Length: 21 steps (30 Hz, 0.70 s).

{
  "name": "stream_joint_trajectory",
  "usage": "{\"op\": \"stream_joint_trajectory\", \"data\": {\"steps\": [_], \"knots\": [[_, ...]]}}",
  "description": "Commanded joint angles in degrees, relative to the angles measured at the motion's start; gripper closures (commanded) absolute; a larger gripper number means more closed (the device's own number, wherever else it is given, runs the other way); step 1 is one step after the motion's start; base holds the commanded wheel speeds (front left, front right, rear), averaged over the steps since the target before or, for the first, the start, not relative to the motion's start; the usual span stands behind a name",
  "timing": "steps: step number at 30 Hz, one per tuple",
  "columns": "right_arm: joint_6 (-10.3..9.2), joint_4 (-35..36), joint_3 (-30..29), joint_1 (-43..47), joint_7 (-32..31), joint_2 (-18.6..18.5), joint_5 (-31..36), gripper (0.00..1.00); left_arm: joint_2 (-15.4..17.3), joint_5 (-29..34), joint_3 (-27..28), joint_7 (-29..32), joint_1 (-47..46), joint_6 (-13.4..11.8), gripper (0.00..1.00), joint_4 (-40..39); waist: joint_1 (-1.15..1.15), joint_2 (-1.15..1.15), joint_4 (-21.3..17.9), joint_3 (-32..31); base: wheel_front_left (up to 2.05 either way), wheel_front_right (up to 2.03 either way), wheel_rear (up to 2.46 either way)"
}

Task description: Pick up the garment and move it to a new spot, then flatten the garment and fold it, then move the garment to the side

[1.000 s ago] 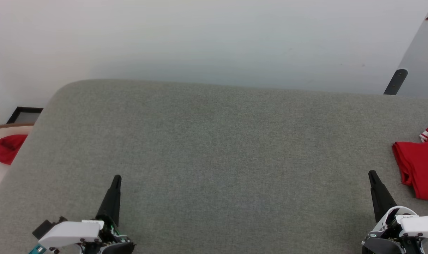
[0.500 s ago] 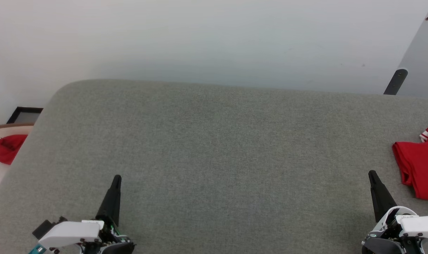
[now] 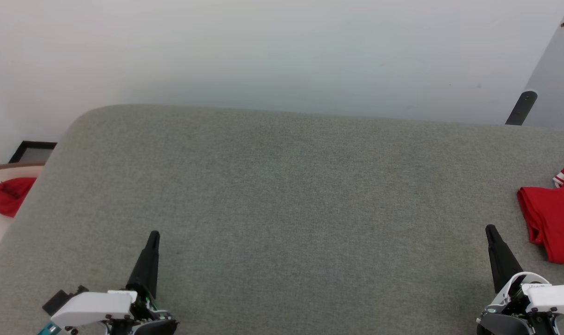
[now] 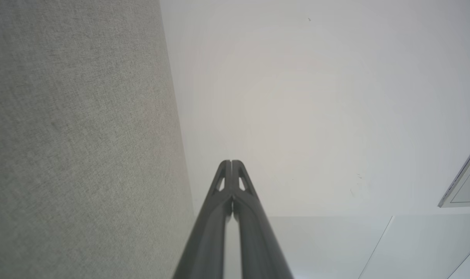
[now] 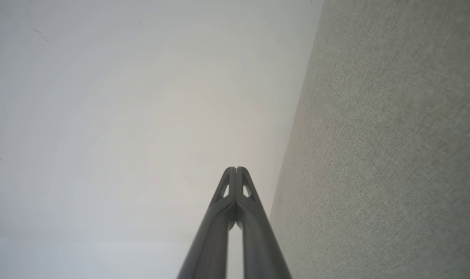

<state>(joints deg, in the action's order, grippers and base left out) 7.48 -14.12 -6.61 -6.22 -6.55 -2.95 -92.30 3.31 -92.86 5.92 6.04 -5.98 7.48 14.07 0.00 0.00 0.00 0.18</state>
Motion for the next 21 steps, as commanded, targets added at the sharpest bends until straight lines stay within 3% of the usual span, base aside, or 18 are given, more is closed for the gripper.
{"op": "stream_joint_trajectory", "data": {"steps": [1, 21], "knots": [[0.02, -0.01, 0.17, -0.19, -0.01, 0.2, -0.2, 1.0, -0.11, -0.01, 0.15, 0.26, -0.57, 0.02, 1.0, 0.08, 0.0, 0.0, 0.0, 0.0, 0.0, 0.0, 0.0], [0.02, -0.01, 0.18, -0.19, 0.0, 0.2, -0.21, 1.0, -0.22, 0.16, 0.29, 0.42, -0.58, 0.02, 1.0, 0.09, 0.0, 0.0, 0.0, 0.0, 0.0, 0.0, 0.0]]}}
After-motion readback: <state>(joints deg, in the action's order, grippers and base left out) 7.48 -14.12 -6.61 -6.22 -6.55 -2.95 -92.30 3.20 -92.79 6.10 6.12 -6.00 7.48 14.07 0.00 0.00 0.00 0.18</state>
